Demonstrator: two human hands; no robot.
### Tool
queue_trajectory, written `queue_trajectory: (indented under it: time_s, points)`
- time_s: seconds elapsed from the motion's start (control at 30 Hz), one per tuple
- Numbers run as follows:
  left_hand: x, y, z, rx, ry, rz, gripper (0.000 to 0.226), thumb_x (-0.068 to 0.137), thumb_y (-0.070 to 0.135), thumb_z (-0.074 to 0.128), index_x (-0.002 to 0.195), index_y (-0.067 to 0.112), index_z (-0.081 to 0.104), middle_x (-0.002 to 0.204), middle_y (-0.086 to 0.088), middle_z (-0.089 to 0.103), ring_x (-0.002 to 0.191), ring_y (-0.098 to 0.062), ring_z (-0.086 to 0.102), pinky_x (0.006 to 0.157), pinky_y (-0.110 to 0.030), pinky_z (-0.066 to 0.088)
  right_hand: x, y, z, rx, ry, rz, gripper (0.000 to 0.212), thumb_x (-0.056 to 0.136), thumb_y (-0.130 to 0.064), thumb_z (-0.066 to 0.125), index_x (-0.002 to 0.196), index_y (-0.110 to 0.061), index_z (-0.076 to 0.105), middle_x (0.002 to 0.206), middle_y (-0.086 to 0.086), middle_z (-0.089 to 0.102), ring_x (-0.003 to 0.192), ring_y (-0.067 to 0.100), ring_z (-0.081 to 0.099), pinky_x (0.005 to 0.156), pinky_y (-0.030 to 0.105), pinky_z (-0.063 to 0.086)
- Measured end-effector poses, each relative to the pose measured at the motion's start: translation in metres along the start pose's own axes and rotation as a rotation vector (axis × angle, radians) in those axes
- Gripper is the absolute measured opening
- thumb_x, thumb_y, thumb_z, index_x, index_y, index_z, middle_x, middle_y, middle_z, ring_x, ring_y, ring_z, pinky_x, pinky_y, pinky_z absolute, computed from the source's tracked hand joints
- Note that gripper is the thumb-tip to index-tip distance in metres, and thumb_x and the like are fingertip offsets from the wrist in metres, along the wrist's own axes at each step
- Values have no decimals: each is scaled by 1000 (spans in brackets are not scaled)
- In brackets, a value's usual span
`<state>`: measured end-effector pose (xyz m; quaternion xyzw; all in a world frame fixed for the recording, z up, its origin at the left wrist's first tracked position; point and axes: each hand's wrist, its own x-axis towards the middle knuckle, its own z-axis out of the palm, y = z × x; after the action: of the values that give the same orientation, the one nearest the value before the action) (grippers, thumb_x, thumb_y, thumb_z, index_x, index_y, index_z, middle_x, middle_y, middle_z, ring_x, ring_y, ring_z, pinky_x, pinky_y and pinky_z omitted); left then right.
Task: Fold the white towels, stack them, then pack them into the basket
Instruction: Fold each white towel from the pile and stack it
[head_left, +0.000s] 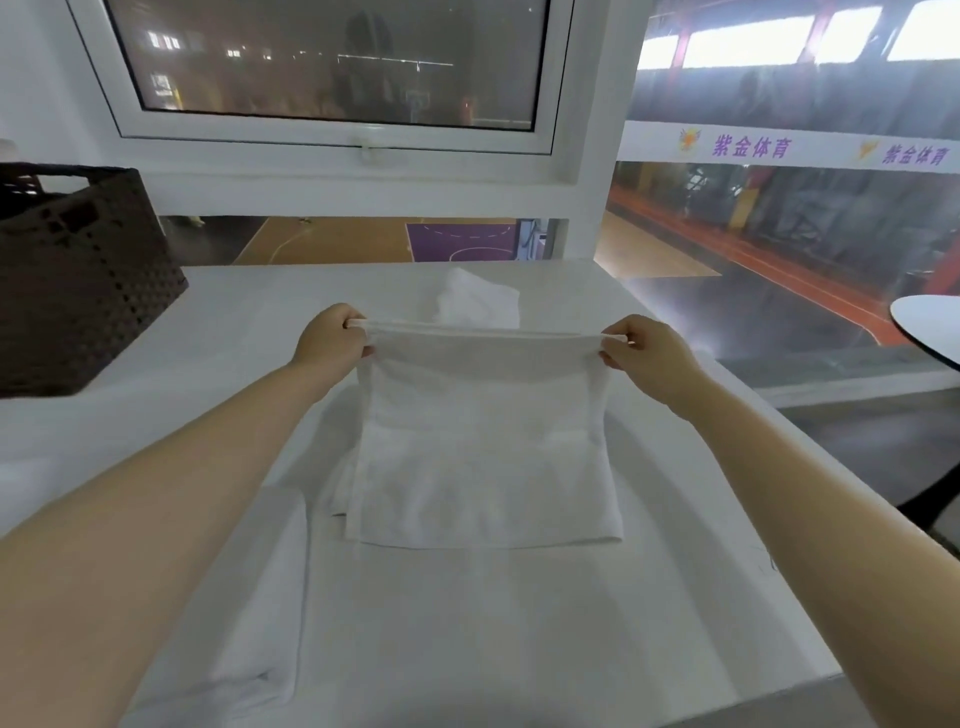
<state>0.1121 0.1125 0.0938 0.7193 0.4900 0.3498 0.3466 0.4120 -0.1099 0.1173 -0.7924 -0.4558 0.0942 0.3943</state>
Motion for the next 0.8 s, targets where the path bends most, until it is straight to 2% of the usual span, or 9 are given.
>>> queue_trajectory:
  time_s: [0.13, 0.23, 0.3, 0.4, 0.5, 0.67, 0.73, 0.8]
  points:
    - [-22, -20, -6, 58, -196, 31, 10, 88, 5, 50, 83, 10, 57, 88, -2, 60, 90, -24, 62, 92, -43, 54, -41, 24, 6, 103, -18, 30, 9, 91, -22, 59, 90, -21, 68, 91, -9, 72, 93, 16, 69, 87, 39, 55]
    - [-46, -30, -19, 195, -406, 75, 11, 88, 6, 55, 80, 14, 57, 87, -5, 60, 80, -20, 53, 75, -32, 44, -75, 45, 15, 182, -78, 42, 10, 92, -18, 61, 92, -21, 70, 94, -10, 73, 91, 9, 70, 90, 36, 56]
    - [-62, -35, -26, 325, -512, 127, 14, 86, 5, 53, 83, 18, 58, 95, -6, 64, 80, -20, 53, 71, -32, 40, -95, 56, 22, 256, -104, 37, 10, 94, -12, 60, 92, -15, 70, 97, -8, 73, 93, 12, 71, 88, 31, 57]
    - [-87, -38, -29, 519, -613, 217, 18, 83, 4, 51, 81, 21, 54, 86, 1, 59, 73, -14, 48, 64, -28, 36, -115, 70, 30, 295, -147, 24, 11, 95, -8, 59, 92, -11, 69, 100, -7, 72, 95, 18, 70, 81, 26, 58]
    - [-107, -41, -26, 656, -734, 284, 18, 79, 6, 51, 79, 24, 49, 83, 8, 51, 70, -8, 43, 60, -24, 32, -125, 83, 35, 229, -175, 2, 14, 93, -10, 61, 89, -22, 66, 101, -12, 71, 97, 15, 67, 85, 33, 56]
    - [-122, -49, -23, 923, -772, 439, 32, 81, 5, 46, 77, 35, 35, 85, 12, 44, 70, -5, 41, 61, -25, 32, -141, 91, 38, 69, -236, -82, 19, 89, -10, 65, 83, -27, 56, 105, -23, 65, 94, 6, 62, 77, 23, 47]
    - [-127, -51, -20, 1010, -762, 506, 27, 87, 14, 48, 80, 35, 34, 85, 12, 40, 70, -5, 40, 60, -25, 31, -145, 91, 38, -37, -265, -142, 22, 84, -22, 61, 84, -41, 50, 105, -21, 62, 93, 4, 59, 76, 24, 48]
    - [-130, -54, -17, 1050, -748, 541, 20, 91, 22, 49, 83, 32, 34, 84, 12, 39, 71, -7, 40, 61, -26, 32, -149, 90, 38, -120, -270, -173, 21, 81, -27, 55, 92, -44, 50, 100, -23, 59, 90, 1, 56, 72, 23, 46]
